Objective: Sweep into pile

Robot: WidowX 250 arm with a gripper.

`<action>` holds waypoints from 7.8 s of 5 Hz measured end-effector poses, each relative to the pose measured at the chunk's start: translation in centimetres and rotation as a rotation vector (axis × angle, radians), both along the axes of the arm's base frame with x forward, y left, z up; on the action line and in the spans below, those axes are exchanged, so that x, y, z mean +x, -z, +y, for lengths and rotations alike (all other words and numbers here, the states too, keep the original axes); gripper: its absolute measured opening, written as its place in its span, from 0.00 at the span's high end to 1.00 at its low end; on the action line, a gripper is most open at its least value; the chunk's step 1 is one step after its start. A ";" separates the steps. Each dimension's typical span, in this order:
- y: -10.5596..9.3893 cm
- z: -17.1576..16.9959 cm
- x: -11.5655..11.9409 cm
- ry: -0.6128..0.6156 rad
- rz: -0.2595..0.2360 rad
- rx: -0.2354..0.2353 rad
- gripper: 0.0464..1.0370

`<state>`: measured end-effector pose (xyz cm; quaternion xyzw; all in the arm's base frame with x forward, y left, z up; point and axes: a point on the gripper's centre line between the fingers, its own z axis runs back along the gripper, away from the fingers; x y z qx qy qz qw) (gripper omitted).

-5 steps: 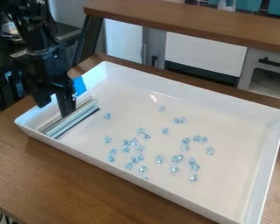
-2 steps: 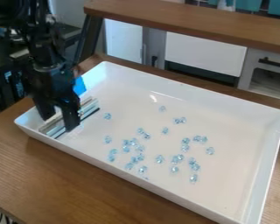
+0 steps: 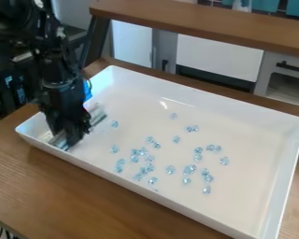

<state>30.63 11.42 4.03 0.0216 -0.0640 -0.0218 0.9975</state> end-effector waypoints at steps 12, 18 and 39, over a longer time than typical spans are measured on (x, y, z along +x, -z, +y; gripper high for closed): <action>0.6 -22.3 -1.7 0.050 0.028 -0.111 0.67; -9.2 -10.7 3.4 -0.068 0.000 -0.266 0.67; -0.7 -20.5 1.6 0.451 0.120 -0.227 0.67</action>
